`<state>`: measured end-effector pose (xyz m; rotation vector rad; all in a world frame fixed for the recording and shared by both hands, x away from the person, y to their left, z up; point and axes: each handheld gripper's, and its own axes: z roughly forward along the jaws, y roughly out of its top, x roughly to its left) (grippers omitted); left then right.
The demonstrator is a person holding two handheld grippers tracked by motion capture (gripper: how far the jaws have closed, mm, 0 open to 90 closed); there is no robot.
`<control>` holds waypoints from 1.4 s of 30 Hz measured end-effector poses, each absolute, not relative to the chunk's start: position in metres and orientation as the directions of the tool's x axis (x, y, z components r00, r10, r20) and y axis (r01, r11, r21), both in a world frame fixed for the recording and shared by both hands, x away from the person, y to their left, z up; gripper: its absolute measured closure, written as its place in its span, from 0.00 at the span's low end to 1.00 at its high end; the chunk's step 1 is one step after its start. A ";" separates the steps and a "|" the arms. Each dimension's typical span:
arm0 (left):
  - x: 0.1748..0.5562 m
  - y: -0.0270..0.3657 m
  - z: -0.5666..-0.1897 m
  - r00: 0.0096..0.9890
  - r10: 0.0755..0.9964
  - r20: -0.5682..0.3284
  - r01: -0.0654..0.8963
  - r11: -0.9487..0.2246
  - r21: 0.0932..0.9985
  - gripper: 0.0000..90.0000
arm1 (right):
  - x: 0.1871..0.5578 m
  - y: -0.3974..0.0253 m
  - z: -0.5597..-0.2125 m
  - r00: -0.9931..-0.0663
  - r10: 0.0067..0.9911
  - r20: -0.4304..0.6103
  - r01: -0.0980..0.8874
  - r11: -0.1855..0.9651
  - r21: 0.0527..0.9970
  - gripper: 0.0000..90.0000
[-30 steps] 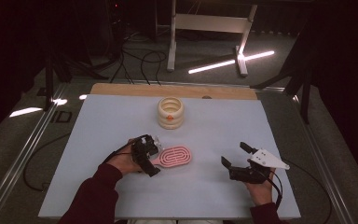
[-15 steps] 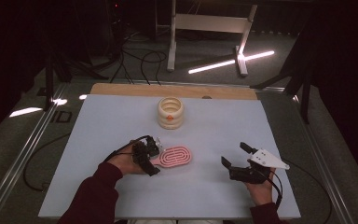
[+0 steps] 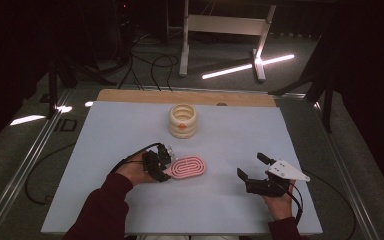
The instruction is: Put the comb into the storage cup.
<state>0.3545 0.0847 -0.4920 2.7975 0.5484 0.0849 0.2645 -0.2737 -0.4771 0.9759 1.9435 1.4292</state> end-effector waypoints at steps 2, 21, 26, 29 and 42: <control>0.354 0.082 -0.491 0.931 0.365 0.004 0.349 -0.895 0.279 0.71 | 0.264 -0.274 -0.477 -0.597 0.802 -0.002 0.237 0.179 0.955 0.09; 0.352 0.080 -0.490 0.926 0.378 0.006 0.361 -0.889 0.283 0.78 | 0.264 -0.274 -0.477 -0.597 0.803 -0.005 0.240 0.185 0.953 0.09; 0.352 0.079 -0.490 0.925 0.379 0.011 0.361 -0.888 0.284 0.78 | 0.264 -0.274 -0.477 -0.596 0.803 -0.005 0.240 0.184 0.953 0.09; 0.352 0.079 -0.490 0.925 0.379 0.009 0.361 -0.888 0.284 0.78 | 0.264 -0.274 -0.477 -0.596 0.803 -0.005 0.240 0.184 0.953 0.09; 0.349 0.079 -0.488 0.922 0.386 0.033 0.359 -0.882 0.305 0.78 | 0.265 -0.274 -0.478 -0.596 0.803 -0.007 0.240 0.187 0.953 0.09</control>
